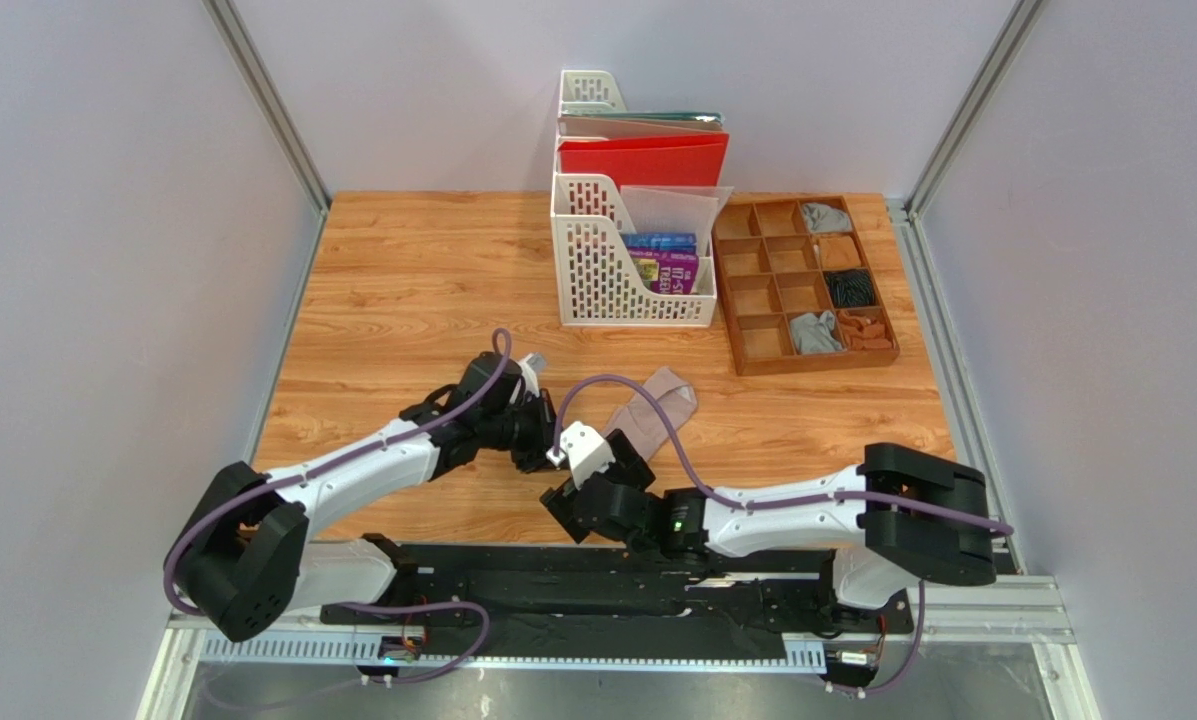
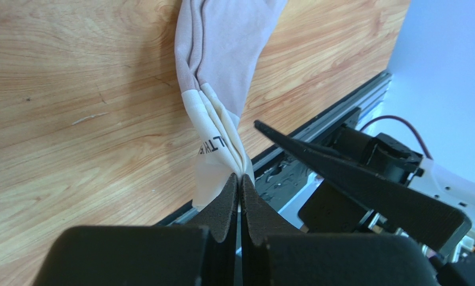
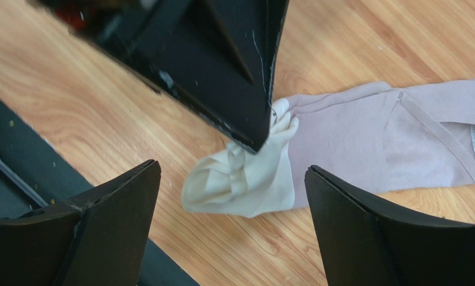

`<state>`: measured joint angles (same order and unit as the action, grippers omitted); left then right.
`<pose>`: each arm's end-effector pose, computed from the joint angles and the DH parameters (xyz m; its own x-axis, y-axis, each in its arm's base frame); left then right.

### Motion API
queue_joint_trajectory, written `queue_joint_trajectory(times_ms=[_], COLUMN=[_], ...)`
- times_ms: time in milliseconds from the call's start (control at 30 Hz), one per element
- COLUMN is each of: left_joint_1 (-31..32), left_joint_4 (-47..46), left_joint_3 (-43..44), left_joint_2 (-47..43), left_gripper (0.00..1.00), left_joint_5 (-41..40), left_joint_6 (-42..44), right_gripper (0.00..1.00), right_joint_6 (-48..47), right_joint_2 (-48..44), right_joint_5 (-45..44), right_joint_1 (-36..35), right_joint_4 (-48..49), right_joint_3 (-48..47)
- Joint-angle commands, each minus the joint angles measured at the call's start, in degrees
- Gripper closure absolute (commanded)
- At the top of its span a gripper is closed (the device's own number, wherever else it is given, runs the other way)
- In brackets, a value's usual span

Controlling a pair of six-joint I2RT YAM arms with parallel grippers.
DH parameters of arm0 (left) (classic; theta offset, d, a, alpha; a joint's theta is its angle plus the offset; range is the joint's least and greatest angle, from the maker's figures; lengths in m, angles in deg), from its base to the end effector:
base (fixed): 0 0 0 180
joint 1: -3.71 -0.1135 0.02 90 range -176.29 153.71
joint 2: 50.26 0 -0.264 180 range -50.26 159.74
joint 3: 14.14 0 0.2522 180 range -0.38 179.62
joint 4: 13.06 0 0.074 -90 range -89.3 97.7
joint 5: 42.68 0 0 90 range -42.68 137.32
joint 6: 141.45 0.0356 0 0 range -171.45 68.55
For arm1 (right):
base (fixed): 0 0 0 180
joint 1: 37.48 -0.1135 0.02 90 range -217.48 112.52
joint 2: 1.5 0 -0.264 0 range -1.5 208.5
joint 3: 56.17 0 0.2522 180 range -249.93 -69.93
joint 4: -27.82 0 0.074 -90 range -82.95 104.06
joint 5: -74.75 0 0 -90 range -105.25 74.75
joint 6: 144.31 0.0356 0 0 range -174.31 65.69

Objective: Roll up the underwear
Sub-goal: Roll the underwear at the center of the board.

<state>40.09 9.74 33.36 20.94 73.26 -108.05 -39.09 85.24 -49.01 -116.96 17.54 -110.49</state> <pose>0.1830 -0.1542 0.1851 -0.9692 -0.2185 -0.1140 -0.0605 0.6594 -0.7493 0.0731 0.2855 0.1716 -0.3145 -0.4981 -0.8081 -0.6843 0.7090 -0.1707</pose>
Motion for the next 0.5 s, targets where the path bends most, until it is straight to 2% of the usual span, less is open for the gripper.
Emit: queue_joint_trajectory(times_ms=[0,133,233,333,467], left_joint_1=[-0.3,-0.3,-0.3,-0.3,-0.3], left_joint_4=[-3.3,-4.2,-5.0,-5.1,-4.8], left_joint_3=[-0.9,-1.9,-3.0,-3.4,-3.9], left_joint_2=[-3.3,-4.2,-5.4,-6.4,-7.9], left_gripper=[1.00,1.00,1.00,1.00,1.00], left_joint_5=[-0.9,-0.9,-1.2,-1.7,-2.3], left_joint_6=[-5.6,-8.1,-9.8,-10.7,-11.3], right_gripper=[0.07,0.11,0.18,0.37,0.46], right_joint_6=[7.6,10.4,12.1,13.2,14.0], right_joint_2=[2.8,3.3,4.0,4.5,4.6], right_joint_5=[-11.6,-14.0,-16.2,-17.7,-18.7], right_joint_1=[-2.4,-3.3,-3.7,-3.9,-3.9], right_joint_4=[-5.7,-7.0,-8.6,-10.6,-11.5], right_joint_3=[-6.1,-6.5,-7.0,-7.9,-8.0])
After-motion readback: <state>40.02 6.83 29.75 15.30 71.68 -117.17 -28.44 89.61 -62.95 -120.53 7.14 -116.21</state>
